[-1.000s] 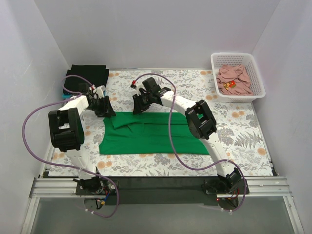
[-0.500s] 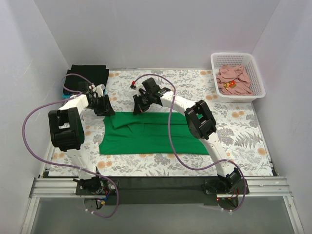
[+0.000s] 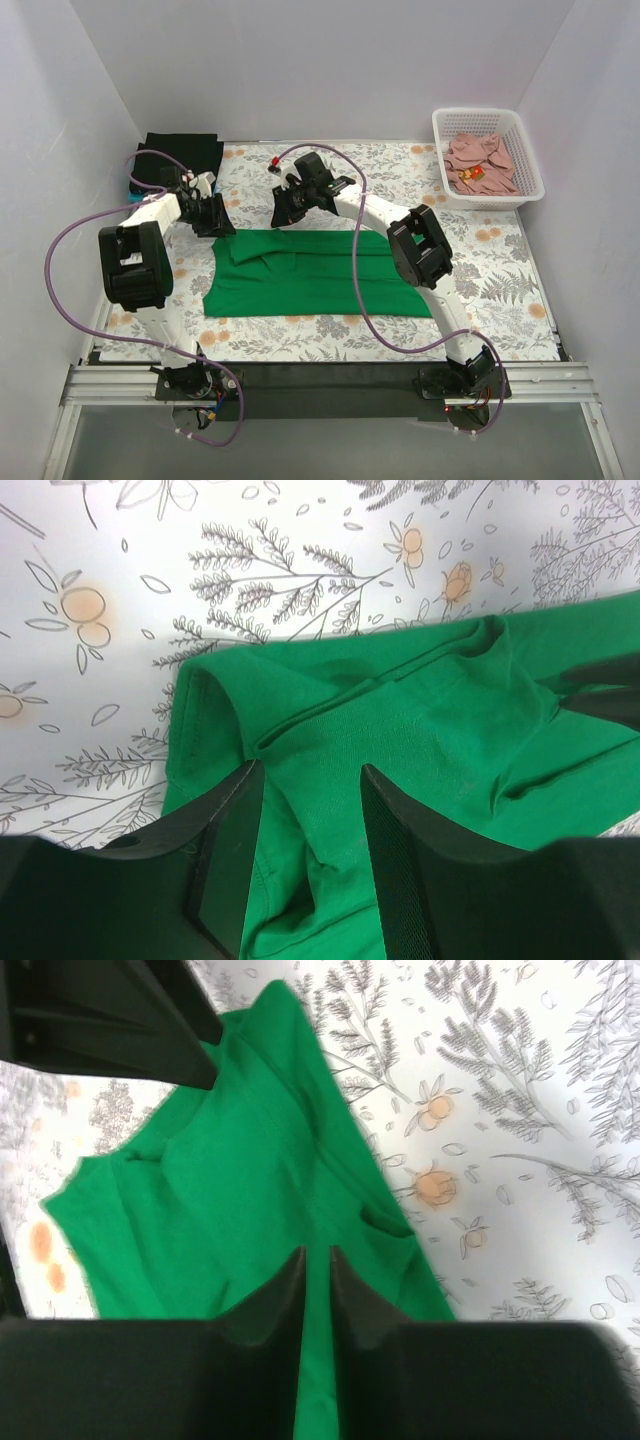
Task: Fold and stack the t-shirts
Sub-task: Fold the tshirt
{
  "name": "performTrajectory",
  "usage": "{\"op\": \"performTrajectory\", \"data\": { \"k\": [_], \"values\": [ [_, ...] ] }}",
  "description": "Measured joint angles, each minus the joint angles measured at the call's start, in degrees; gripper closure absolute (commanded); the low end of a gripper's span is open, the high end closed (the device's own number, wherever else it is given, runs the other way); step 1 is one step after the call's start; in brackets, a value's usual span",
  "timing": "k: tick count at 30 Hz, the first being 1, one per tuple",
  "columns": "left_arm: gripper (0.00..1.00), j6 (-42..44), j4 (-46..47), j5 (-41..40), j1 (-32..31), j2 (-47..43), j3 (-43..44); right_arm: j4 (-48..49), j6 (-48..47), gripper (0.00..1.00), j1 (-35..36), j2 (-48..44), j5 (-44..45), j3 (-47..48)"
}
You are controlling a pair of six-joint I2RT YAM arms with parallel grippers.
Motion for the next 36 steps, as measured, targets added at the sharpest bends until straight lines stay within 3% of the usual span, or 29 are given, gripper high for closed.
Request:
{"op": "performTrajectory", "data": {
  "k": [2,3,4,14,28,36],
  "values": [
    [0.57,0.00,-0.09,0.00,0.00,-0.28,-0.68,0.48,0.42,0.56,0.02,-0.09,0.79,0.00],
    [0.57,0.00,-0.22,0.02,0.00,-0.28,-0.79,0.59,0.37,0.37,0.02,-0.09,1.42,0.00],
    [0.57,-0.02,-0.20,0.02,0.00,-0.28,-0.96,0.59,0.92,0.33,0.02,-0.09,2.27,0.00],
    [0.56,-0.20,-0.22,0.42,0.02,-0.28,-1.16,0.72,1.33,0.42,0.00,0.44,6.03,0.00],
    [0.56,-0.02,-1.05,0.42,0.02,-0.35,-1.16,1.14,2.91,0.44,0.00,4.42,4.85,0.00],
    [0.56,0.02,-1.38,0.42,0.02,-0.50,-1.25,1.11,3.37,0.53,0.02,4.55,3.52,0.00]
  ]
}}
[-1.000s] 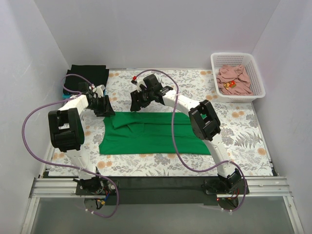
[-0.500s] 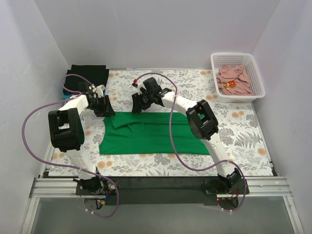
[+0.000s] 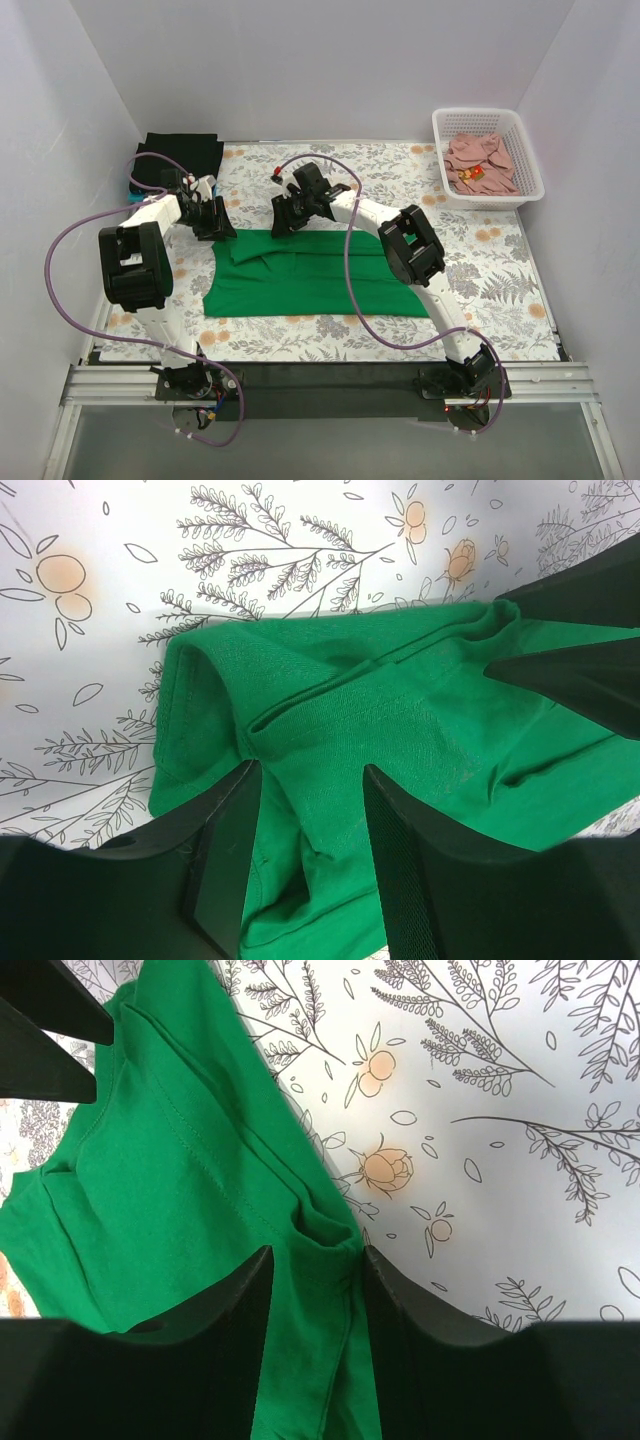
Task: Fold and stack the t-shirts
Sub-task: Fold the tshirt
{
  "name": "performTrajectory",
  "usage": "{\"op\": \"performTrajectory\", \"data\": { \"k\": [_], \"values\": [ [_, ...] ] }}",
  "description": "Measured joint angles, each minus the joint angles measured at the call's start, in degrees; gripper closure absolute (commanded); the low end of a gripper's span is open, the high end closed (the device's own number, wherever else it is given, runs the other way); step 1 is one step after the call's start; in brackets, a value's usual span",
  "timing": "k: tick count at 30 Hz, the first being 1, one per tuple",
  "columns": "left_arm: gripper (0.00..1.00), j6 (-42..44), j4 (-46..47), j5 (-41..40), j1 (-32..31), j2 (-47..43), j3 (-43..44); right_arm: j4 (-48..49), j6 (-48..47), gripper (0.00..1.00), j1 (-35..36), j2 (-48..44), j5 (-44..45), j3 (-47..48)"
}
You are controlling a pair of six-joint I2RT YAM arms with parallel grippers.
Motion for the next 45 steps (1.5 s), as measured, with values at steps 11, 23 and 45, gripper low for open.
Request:
{"op": "performTrajectory", "data": {
  "k": [11,23,45],
  "values": [
    [0.55,0.00,-0.04,0.04,-0.02,0.00,-0.02,0.02,0.98,0.52,0.48,0.00,-0.79,0.00],
    [0.55,-0.02,-0.02,0.42,-0.02,0.00,-0.04,0.02,0.96,0.49,0.63,-0.02,0.17,0.11],
    [0.55,-0.24,0.37,0.90,0.00,0.00,-0.09,0.07,0.87,0.49,0.66,-1.84,1.42,0.22]
  ]
}}
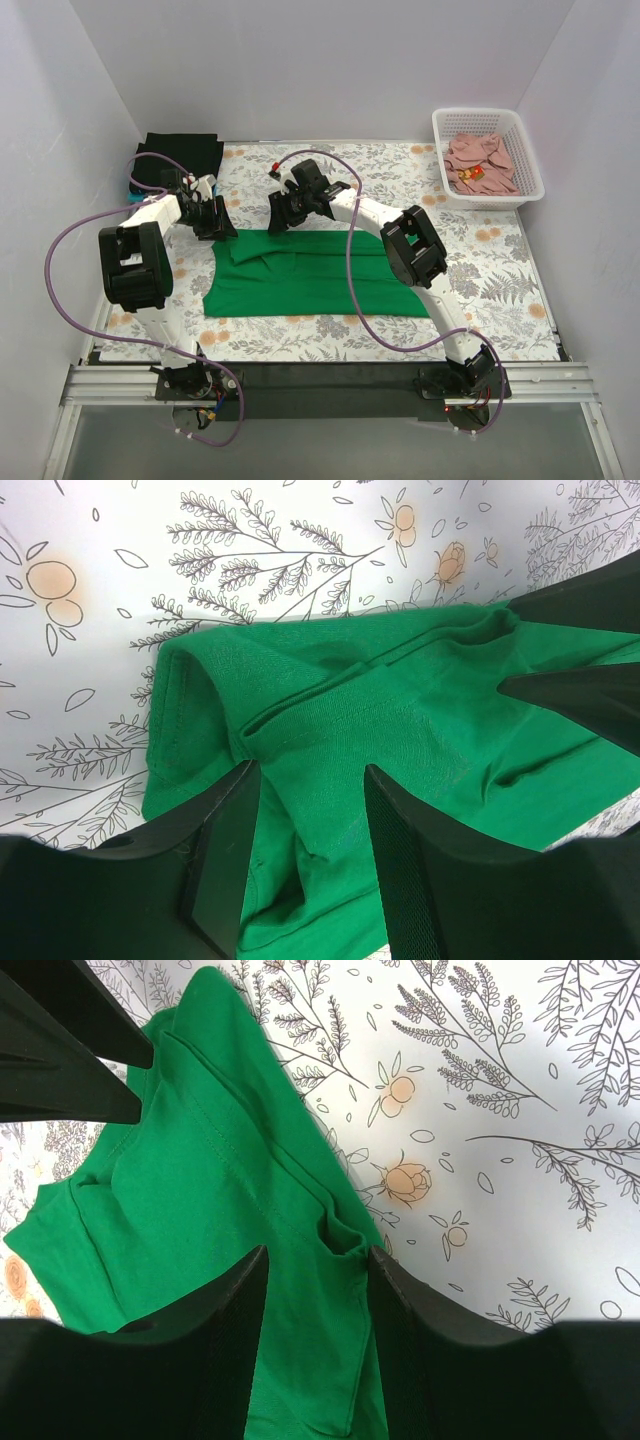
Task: Fold and stack the t-shirts
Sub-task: Fold the tshirt
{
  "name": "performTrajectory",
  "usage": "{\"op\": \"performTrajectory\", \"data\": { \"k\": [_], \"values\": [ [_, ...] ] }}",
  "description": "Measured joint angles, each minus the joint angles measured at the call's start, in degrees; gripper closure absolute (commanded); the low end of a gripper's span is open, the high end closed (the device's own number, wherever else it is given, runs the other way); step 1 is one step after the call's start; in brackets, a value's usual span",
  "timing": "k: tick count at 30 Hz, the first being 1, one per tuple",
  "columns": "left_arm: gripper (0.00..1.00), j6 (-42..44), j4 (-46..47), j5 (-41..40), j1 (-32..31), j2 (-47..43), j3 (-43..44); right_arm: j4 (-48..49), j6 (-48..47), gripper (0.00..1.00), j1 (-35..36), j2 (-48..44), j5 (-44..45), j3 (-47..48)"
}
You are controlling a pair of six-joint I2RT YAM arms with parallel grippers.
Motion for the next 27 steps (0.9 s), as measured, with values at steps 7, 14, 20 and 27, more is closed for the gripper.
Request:
{"op": "performTrajectory", "data": {
  "k": [7,14,20,27],
  "values": [
    [0.55,0.00,0.00,0.20,-0.02,0.00,0.00,0.00,0.00,0.53,0.00,0.00,-0.24,0.00],
    [0.55,0.02,-0.02,0.44,-0.02,0.00,0.00,-0.02,-0.17,0.55,0.00,0.00,-0.68,0.00],
    [0.55,0.02,-0.02,0.68,-0.02,0.00,0.00,-0.02,-0.83,0.54,0.00,0.02,-0.63,0.00],
    [0.55,0.02,-0.02,0.79,-0.02,0.00,0.00,-0.04,-1.64,0.58,0.00,0.31,-0.37,0.00]
  ]
}}
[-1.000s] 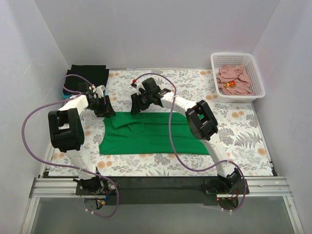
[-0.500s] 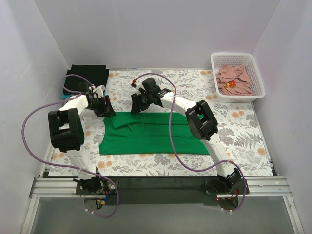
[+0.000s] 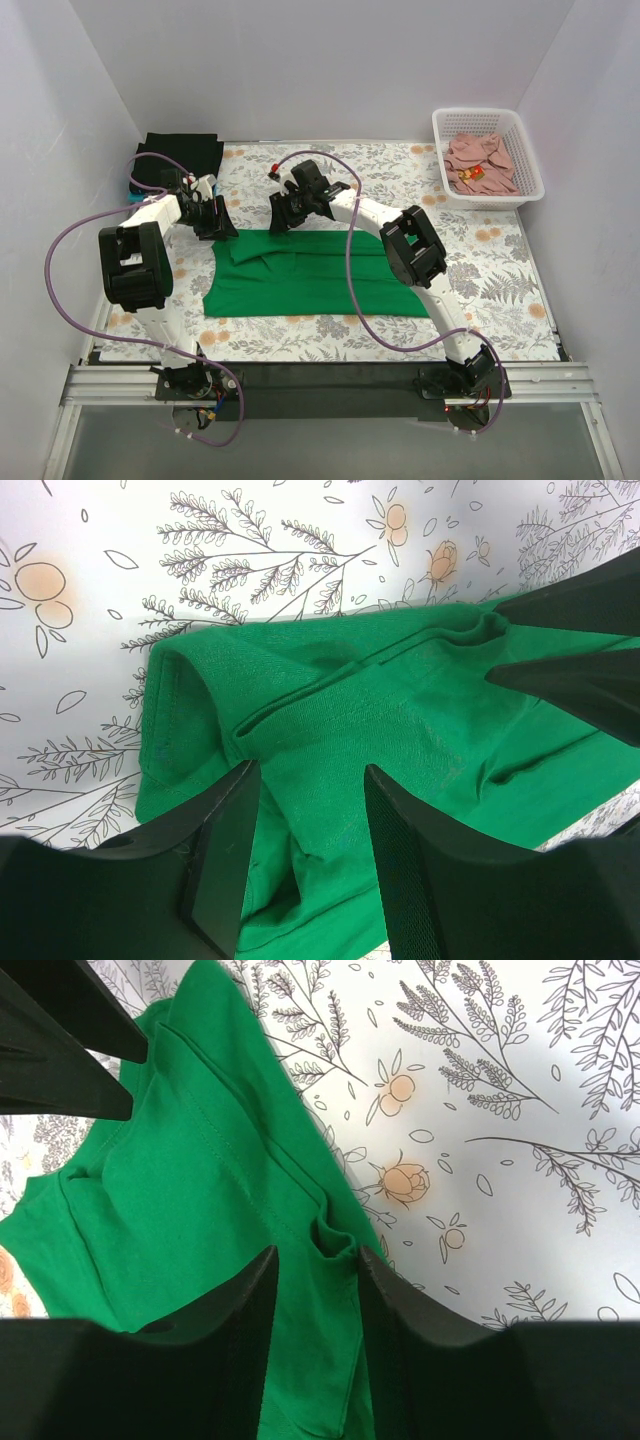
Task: Fold and stack the t-shirts
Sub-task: Fold the tshirt
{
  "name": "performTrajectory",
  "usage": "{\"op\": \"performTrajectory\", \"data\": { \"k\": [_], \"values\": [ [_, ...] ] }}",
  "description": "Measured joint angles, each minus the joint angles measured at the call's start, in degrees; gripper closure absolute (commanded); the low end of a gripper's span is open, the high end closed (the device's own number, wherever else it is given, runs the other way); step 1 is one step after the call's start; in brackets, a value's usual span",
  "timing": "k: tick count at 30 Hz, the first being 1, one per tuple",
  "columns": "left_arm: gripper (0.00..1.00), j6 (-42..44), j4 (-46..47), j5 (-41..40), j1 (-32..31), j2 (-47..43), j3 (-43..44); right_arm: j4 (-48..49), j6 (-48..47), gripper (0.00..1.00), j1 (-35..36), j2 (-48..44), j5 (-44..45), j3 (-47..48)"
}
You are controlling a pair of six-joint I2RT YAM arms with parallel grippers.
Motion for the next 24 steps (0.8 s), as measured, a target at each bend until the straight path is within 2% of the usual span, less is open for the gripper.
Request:
{"op": "performTrajectory", "data": {
  "k": [2,4,7,8,9,17,24],
  "values": [
    [0.55,0.00,0.00,0.02,0.00,0.00,0.00,-0.02,-0.11,0.63,0.00,0.04,0.22,0.00],
    [0.55,0.00,0.00,0.02,0.00,0.00,0.00,0.00,-0.33,0.63,0.00,0.13,0.39,0.00],
    [0.55,-0.02,0.00,0.04,0.00,0.00,0.00,0.00,-0.90,0.80,0.00,0.52,0.63,0.00],
    [0.54,-0.02,0.00,0.04,0.00,0.00,0.00,0.00,-1.11,0.96,0.00,0.70,0.68,0.00],
    [0.53,-0.02,0.00,0.09,0.00,0.00,0.00,-0.07,-1.51,0.99,0.00,0.83,0.76,0.00],
    [0.46,-0.09,-0.09,2.95,0.02,-0.09,0.35,-0.81,-4.11,0.99,0.00,-0.28,-3.74,-0.02],
    [0.41,-0.39,0.59,8.41,0.02,-0.87,3.63,-0.68,-7.56,0.99,0.22,-10.16,-10.60,-0.22]
  ]
}}
